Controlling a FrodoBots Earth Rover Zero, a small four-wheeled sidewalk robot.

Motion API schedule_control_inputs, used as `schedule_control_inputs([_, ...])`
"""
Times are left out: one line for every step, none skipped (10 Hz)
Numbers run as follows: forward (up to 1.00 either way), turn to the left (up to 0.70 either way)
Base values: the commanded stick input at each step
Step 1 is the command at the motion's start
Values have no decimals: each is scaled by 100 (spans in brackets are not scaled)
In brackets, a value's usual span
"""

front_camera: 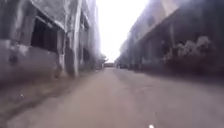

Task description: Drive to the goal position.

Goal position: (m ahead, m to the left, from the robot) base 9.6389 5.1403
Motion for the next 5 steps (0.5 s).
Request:
schedule_control_inputs([100,0])
schedule_control_inputs([100,0])
schedule_control_inputs([100,0])
schedule_control_inputs([100,0])
schedule_control_inputs([100,0])
